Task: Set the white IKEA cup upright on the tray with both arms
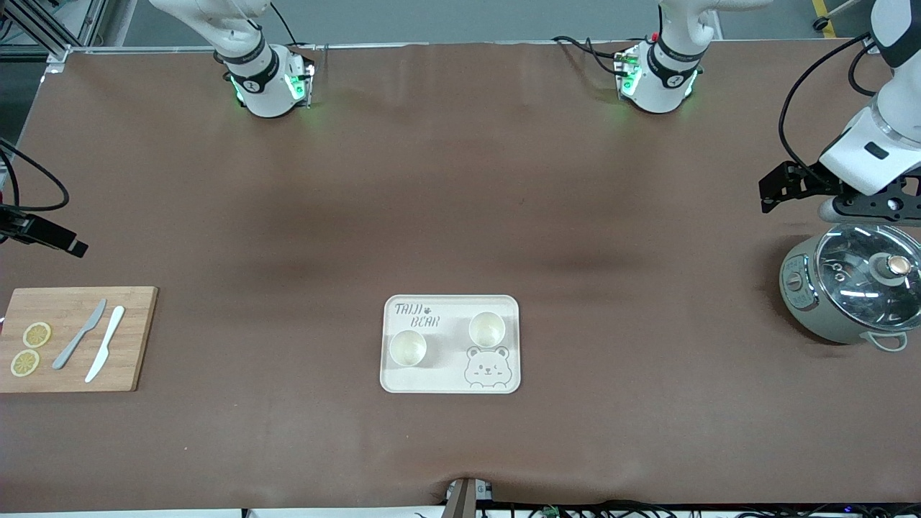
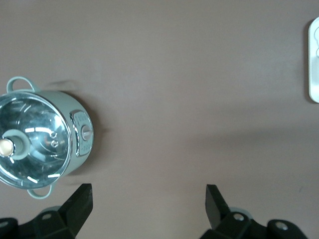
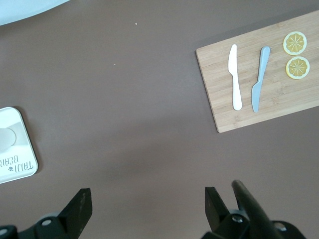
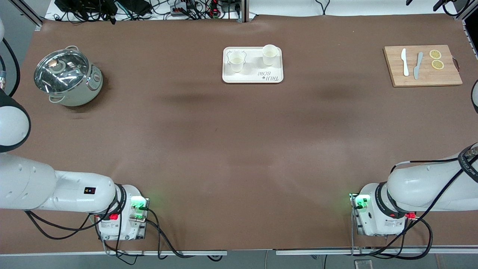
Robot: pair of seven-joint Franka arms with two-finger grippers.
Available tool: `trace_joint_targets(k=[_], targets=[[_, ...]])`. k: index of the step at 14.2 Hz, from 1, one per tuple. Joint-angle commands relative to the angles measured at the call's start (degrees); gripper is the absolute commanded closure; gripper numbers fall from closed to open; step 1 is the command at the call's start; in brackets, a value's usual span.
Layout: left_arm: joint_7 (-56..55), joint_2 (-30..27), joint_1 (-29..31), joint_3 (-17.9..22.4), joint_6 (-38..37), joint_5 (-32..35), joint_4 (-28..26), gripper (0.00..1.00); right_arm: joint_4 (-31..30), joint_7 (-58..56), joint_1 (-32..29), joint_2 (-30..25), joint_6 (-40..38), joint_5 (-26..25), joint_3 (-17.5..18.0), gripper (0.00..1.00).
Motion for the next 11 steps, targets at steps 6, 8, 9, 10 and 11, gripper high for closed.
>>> trace_joint_targets(k=[6, 8, 9, 10, 11], targets=[[4.7, -0.9, 0.2, 0.2, 1.8, -3.5, -0.9, 0.00, -0.9, 0.0, -0.7, -1.5, 0.1, 0.0, 0.4, 0.00], [4.7, -0.9, 0.2, 0.2, 1.8, -3.5, -0.9, 0.00, -1.0, 0.0, -0.7, -1.5, -0.1, 0.0, 0.4, 0.00], [4.7, -0.9, 0.2, 0.2, 1.7, -3.5, -0.9, 0.00, -1.0, 0.0, -0.7, -1.4, -0.1, 0.0, 0.4, 0.00], [4.7, -0.9, 0.2, 0.2, 1.6, -3.5, -0.9, 0.00, -1.0, 0.0, -0.6, -1.4, -0.1, 0.0, 0.4, 0.00], [4.7, -0.9, 0.2, 0.1, 1.5, -3.5, -0.9, 0.00, -1.0, 0.0, -0.6, -1.4, -0.1, 0.0, 0.4, 0.00]])
